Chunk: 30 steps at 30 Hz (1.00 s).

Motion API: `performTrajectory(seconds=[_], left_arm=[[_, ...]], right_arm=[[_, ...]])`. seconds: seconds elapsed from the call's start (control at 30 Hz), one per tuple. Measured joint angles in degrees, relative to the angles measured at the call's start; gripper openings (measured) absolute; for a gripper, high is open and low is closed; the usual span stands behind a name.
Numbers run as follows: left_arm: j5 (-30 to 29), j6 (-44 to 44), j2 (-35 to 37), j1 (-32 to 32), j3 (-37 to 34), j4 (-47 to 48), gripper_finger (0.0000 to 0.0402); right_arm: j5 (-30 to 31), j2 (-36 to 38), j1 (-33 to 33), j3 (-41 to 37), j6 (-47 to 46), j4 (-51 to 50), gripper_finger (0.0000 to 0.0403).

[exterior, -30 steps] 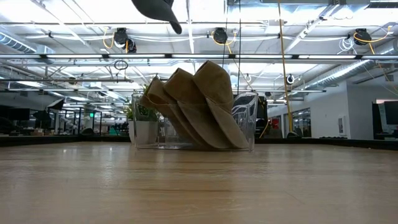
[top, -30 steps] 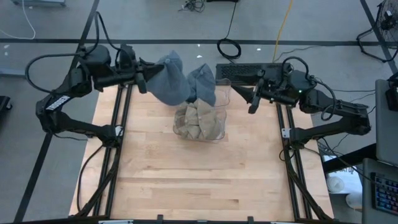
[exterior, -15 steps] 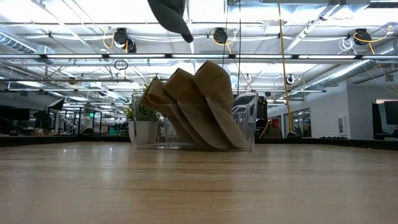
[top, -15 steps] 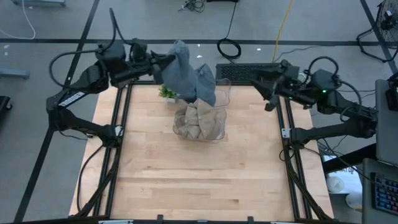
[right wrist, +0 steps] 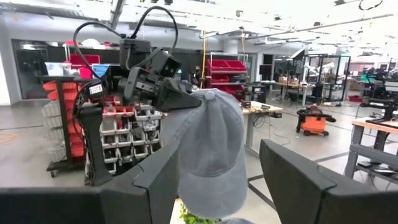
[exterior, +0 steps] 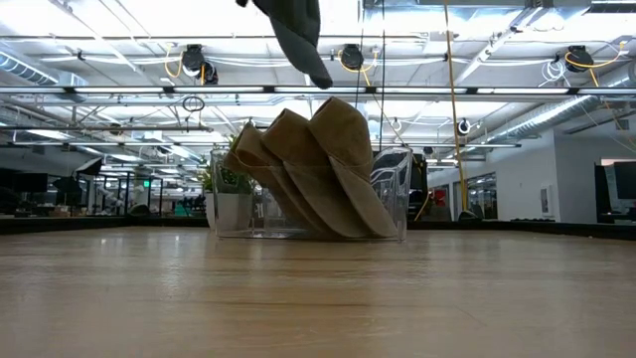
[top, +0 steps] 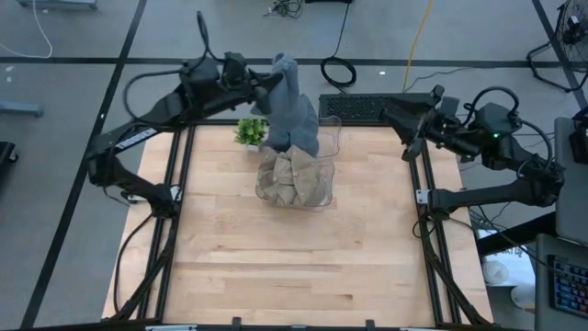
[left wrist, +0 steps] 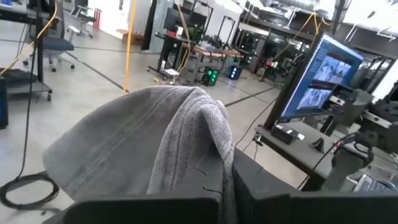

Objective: Pick & Place hat
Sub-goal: Put the gray cap into the top transparent bin

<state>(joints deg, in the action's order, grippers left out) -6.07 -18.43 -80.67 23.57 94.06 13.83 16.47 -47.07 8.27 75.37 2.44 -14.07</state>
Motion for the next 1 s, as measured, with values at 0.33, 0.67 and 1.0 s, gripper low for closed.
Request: performTrajectory(seconds=[0.33, 0.67, 1.0], left_arm=[[-1.5, 0.4, -7.0, 0.0, 0.0, -7.4, 0.0000], [-1.6, 0.3, -13.7, -0.9, 0.0, -11.5, 0.0000], [-2.2, -2.0, -20.3, -1.2, 0.0, -12.0, 0.0000]], right_arm=[[-0.2, 0.2, 0.0, 0.0, -0.2, -1.7, 0.0205], [-0.2, 0.2, 0.0, 0.0, -1.7, -1.7, 0.0205], [-0.2, 0.2, 0.0, 0.0, -0.2, -1.7, 0.0205]])
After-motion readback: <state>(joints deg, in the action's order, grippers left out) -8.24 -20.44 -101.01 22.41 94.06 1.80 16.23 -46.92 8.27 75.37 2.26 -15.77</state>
